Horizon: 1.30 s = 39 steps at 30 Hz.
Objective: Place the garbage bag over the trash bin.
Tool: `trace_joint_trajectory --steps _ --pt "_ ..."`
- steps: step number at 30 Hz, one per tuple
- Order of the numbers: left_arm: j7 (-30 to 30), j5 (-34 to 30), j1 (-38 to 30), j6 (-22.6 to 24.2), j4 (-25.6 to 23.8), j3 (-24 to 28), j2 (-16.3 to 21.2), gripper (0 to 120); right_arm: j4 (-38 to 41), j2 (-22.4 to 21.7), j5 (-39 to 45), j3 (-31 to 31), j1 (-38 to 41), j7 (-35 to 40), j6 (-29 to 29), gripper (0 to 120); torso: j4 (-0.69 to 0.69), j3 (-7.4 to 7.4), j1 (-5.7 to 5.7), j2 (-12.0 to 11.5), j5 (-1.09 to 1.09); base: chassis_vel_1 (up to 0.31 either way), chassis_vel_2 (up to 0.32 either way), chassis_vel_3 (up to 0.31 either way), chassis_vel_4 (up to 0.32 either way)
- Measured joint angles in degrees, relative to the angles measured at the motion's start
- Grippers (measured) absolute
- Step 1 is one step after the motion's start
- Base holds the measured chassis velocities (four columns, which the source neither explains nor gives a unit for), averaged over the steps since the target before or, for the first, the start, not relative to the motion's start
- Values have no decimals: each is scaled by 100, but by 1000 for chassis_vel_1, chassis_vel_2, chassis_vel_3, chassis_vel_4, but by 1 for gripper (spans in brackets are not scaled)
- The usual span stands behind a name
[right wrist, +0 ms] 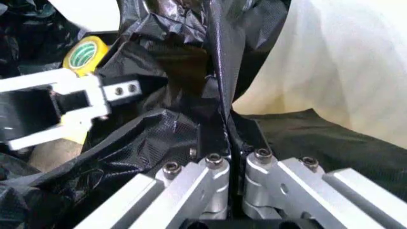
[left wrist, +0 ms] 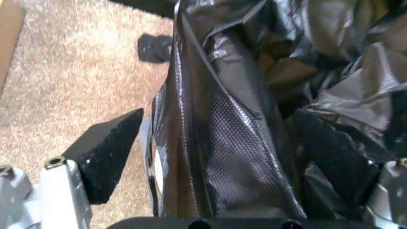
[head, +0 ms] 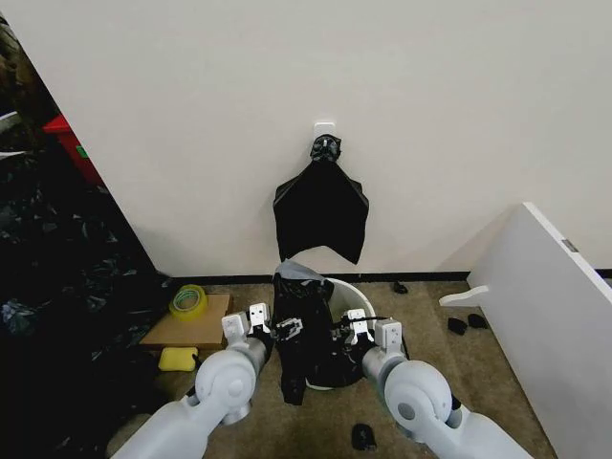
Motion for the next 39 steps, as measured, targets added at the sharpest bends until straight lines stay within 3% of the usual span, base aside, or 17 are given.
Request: trace_joint_trajectory --steps 5,7,15,17,21,25,28,39 --pt "-272 -34 -154 153 186 58 -138 83 4 6 8 -2 -7 6 -1 0 0 0 0 0 0 0 0 0 0" --pt "-341 19 -206 151 287 83 -180 72 4 11 9 -2 -16 8 0 0 0 0 0 0 0 0 0 0 0" --pt "-435 14 -252 132 474 103 -262 46 19 15 12 -5 -30 10 6 0 0 0 0 0 -1 0 0 0 0" --pt "-435 14 -250 54 502 100 -267 34 30 18 8 -4 -58 10 10 0 0 -1 0 0 0 0 0 0 0" --pt "-435 14 -228 5 487 91 -268 26 34 20 1 -3 -78 3 18 0 0 -1 0 0 -1 0 0 0 0" --pt "-456 15 -182 -43 458 79 -281 6 -7 15 -22 -5 -71 -9 50 0 0 -1 0 0 0 0 0 0 0" --pt "-458 14 -170 -51 464 73 -305 1 -3 5 -21 -8 -51 -11 52 0 1 0 0 0 0 0 0 0 0" --pt "-442 88 -47 -270 460 -207 -282 1 255 62 -50 112 -125 44 140 0 0 0 0 0 -1 0 0 0 0"
